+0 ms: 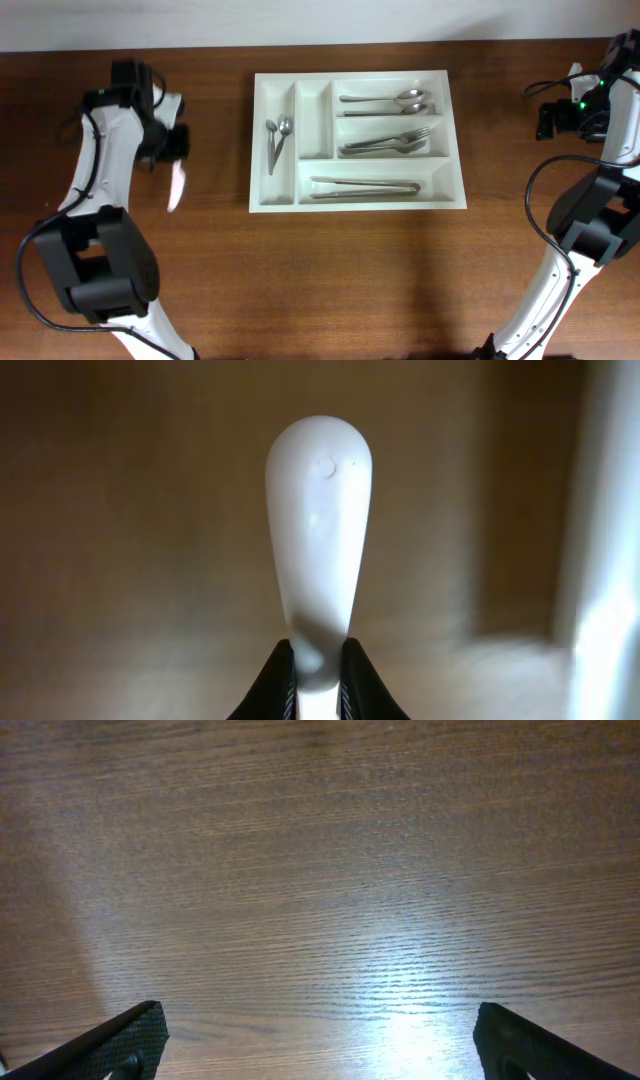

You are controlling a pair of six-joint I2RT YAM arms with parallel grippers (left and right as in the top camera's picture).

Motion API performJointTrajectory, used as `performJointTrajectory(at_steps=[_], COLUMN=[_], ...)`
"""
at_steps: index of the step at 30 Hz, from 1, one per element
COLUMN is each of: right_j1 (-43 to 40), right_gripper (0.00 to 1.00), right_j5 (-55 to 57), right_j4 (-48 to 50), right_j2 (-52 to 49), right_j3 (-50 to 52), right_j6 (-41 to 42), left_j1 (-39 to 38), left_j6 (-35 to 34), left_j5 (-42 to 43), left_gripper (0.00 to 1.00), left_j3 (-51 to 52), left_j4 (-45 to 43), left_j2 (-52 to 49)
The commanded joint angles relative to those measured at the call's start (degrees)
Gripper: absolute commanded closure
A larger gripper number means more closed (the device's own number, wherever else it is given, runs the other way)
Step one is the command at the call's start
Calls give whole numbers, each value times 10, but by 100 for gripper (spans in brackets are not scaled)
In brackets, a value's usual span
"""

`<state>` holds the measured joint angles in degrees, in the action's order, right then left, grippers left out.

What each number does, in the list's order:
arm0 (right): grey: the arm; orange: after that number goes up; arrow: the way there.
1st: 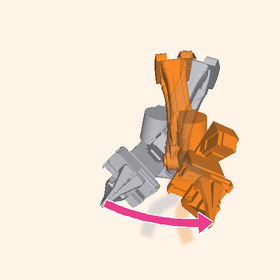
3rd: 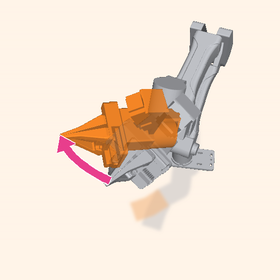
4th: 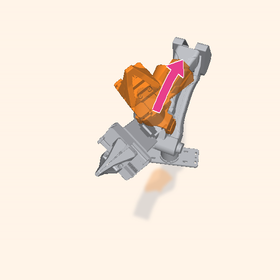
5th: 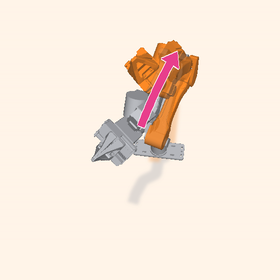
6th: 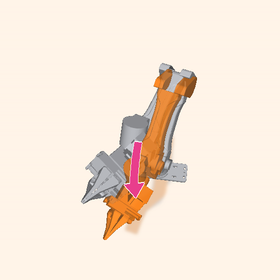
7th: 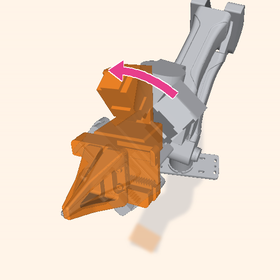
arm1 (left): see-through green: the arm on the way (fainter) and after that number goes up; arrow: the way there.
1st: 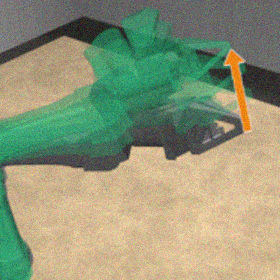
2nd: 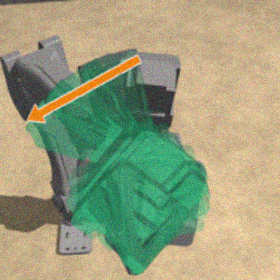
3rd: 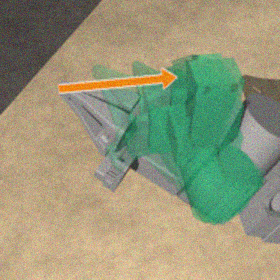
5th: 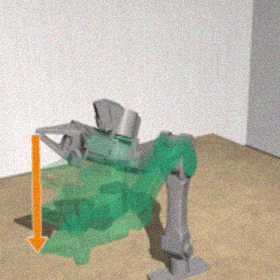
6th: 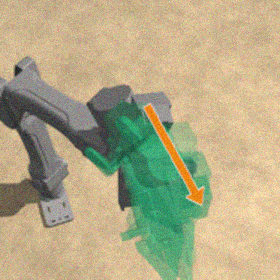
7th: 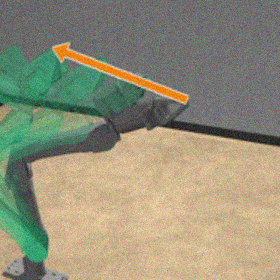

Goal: Pack container
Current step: 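Lift the knife and carry it right into the tray's second-left compartment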

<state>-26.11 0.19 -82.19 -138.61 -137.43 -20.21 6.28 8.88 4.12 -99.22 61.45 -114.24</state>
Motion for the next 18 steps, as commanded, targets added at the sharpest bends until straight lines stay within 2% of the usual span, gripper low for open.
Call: performJointTrajectory(at_steps=[1, 4, 8, 11, 18], right_j1=[2, 2, 2, 2, 2], right_gripper=[1, 1, 1, 1, 1], right_j5=[3, 3, 3, 3, 3], right_j4=[0, 0, 0, 0, 0], right_j2=[12, 12, 12, 12, 12], right_j3=[3, 3, 3, 3, 3], right_j6=[-5, -5, -5, -5, -5], left_j1=[-45, -98, -155, -193, -273], left_j6=[-92, -189, -270, -275, -275], left_j5=[56, 56, 55, 47, -64], left_gripper=[98, 98, 98, 98, 98], left_j3=[-60, -79, -79, -79, -79], left_j4=[-13, -58, -115, -167, -232], left_j2=[-3, -3, -4, -6, -31])
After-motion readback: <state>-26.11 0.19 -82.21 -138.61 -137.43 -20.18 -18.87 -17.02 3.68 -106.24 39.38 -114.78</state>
